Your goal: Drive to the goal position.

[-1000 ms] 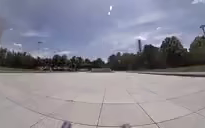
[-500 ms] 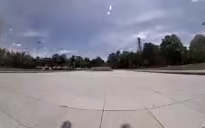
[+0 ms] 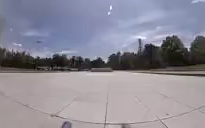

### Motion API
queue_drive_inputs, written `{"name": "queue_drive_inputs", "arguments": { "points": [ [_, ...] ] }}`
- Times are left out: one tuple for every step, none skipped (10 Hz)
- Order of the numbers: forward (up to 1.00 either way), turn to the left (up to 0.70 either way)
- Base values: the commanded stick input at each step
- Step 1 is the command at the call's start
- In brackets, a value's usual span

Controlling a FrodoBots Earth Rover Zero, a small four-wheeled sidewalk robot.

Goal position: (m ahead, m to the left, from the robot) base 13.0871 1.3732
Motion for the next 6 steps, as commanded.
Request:
{"name": "queue_drive_inputs", "arguments": {
  "points": [
    [0.70,0.03],
    [0.70,0.03],
    [0.70,0.03],
    [0.70,0.03],
    [0.70,0.03],
    [0.70,0.03]
  ]
}}
